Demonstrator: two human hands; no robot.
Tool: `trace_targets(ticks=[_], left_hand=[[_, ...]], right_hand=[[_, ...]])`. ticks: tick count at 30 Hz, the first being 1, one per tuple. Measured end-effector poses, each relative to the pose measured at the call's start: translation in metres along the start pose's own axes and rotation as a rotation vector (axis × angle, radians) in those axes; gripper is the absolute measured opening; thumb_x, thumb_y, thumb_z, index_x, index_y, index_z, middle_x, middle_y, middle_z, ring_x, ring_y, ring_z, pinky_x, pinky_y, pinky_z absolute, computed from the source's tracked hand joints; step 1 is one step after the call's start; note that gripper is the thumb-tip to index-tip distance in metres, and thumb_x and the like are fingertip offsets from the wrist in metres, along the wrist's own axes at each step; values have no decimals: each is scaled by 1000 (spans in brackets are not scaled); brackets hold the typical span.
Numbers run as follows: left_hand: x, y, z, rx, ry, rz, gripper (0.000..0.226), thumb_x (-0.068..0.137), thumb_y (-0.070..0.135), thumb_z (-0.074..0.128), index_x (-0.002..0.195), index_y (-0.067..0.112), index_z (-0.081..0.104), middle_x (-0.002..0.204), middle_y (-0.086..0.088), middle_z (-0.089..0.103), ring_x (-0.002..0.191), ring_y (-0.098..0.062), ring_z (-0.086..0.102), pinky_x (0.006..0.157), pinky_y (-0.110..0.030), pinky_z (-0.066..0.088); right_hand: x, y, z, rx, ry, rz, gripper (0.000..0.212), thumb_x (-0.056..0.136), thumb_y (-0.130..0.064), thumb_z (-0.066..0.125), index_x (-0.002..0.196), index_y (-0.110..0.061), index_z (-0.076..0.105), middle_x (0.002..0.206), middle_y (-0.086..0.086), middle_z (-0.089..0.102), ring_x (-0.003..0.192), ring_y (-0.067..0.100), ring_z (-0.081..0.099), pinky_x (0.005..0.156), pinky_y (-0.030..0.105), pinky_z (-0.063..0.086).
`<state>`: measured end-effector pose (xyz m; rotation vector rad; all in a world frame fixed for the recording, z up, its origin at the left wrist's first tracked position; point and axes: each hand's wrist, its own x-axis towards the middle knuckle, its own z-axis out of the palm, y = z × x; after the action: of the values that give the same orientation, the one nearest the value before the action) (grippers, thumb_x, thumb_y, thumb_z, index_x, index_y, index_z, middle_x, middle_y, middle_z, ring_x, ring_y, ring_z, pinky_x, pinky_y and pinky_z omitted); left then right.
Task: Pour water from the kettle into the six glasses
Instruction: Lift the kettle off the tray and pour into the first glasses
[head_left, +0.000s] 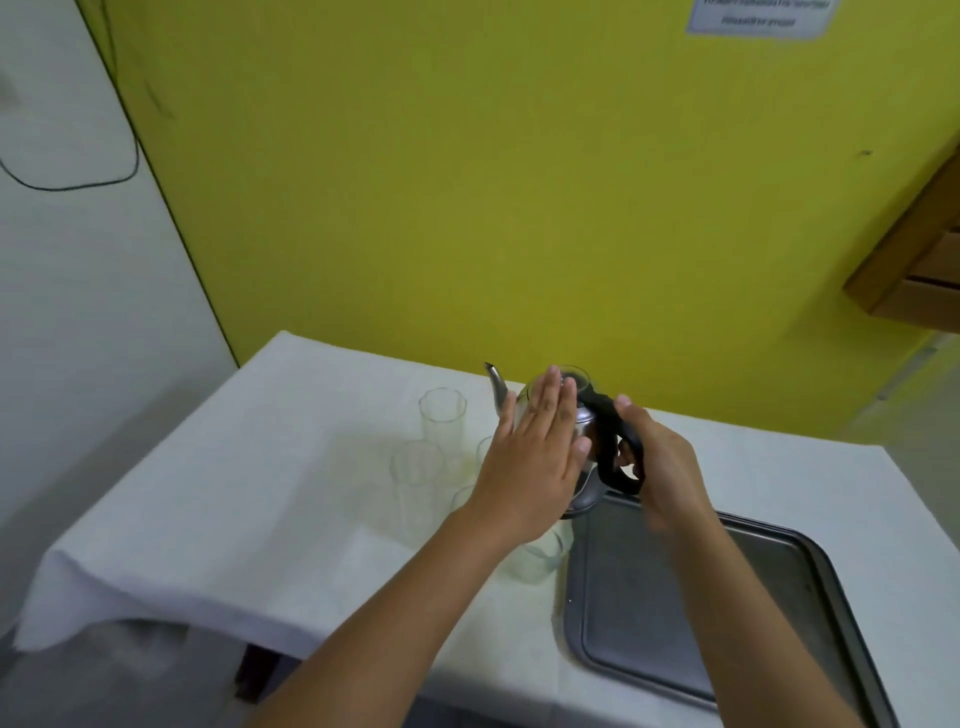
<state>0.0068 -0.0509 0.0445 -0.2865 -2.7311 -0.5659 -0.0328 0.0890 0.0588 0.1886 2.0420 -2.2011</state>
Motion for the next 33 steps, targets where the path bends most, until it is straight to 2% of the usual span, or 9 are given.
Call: trace_targets(ticks=[5, 8, 11, 14, 17, 21, 25, 29, 33], left_hand=[[-8, -17, -3, -91, 13, -61, 61, 96, 40, 11, 147, 9, -1, 158, -9, -4, 145, -15, -8, 117, -43, -4], [-12, -27, -3, -150, 3, -77, 62, 96, 42, 12, 147, 11, -3, 158, -7, -6, 144, -13, -10, 117, -41, -5], [-14, -35, -1, -181, -6, -83, 66, 92, 47, 4, 147, 13, -5, 158, -5, -8, 144, -11, -11, 118, -40, -5], [-12, -39, 1, -204, 5, -86, 67, 90, 47, 2, 147, 12, -3, 158, -6, -6, 143, -10, -12, 118, -40, -4], [-9, -43, 2, -210, 5, -77, 65, 94, 47, 5, 148, 11, -4, 158, -6, -6, 143, -10, -13, 118, -40, -3], [-7, -45, 4, -248, 2, -77, 67, 91, 48, 3, 148, 12, -4, 158, -6, -7, 143, -8, -13, 117, -38, -5], [-6, -45, 6, -284, 8, -84, 68, 90, 47, 2, 148, 13, -4, 158, -5, -7, 143, -8, -13, 117, -37, -6], [-5, -44, 8, -307, 45, -90, 67, 90, 46, 3, 147, 12, -3, 155, -1, -10, 142, -6, -13, 116, -35, -8], [-4, -45, 12, -319, 75, -114, 67, 91, 47, 4, 147, 13, -4, 155, 0, -11, 142, -6, -14, 115, -32, -9]], right_hand=[[7, -8, 16, -180, 4, -36, 38, 83, -45, 70, 81, -8, 62, 63, 5, 47, 53, 15, 43, 46, 21, 33], [12, -9, 24, -212, 14, -15, 49, 78, -48, 74, 80, -1, 63, 63, 7, 48, 60, 20, 43, 56, 28, 34], [13, -9, 31, -216, 27, 0, 71, 75, -51, 75, 98, 16, 63, 74, 10, 57, 65, 20, 50, 63, 30, 39], [13, -13, 36, -246, 46, 0, 65, 77, -48, 75, 99, 12, 68, 70, 9, 63, 56, 19, 55, 57, 26, 40], [15, -16, 39, -254, 71, -16, 68, 76, -50, 76, 100, 13, 66, 70, 11, 66, 58, 21, 59, 62, 29, 42], [19, -19, 41, -300, 99, -22, 61, 73, -52, 77, 86, 7, 67, 65, 10, 62, 56, 22, 53, 60, 30, 40], [22, -20, 41, -313, 105, -39, 69, 69, -55, 77, 88, 11, 66, 68, 14, 63, 59, 23, 53, 62, 34, 40], [23, -24, 44, -361, 100, -63, 49, 71, -54, 77, 75, -7, 61, 60, 11, 55, 57, 22, 46, 61, 34, 35], [26, -25, 46, -394, 94, -83, 50, 70, -55, 77, 72, -9, 58, 54, 6, 52, 55, 21, 44, 59, 32, 34]])
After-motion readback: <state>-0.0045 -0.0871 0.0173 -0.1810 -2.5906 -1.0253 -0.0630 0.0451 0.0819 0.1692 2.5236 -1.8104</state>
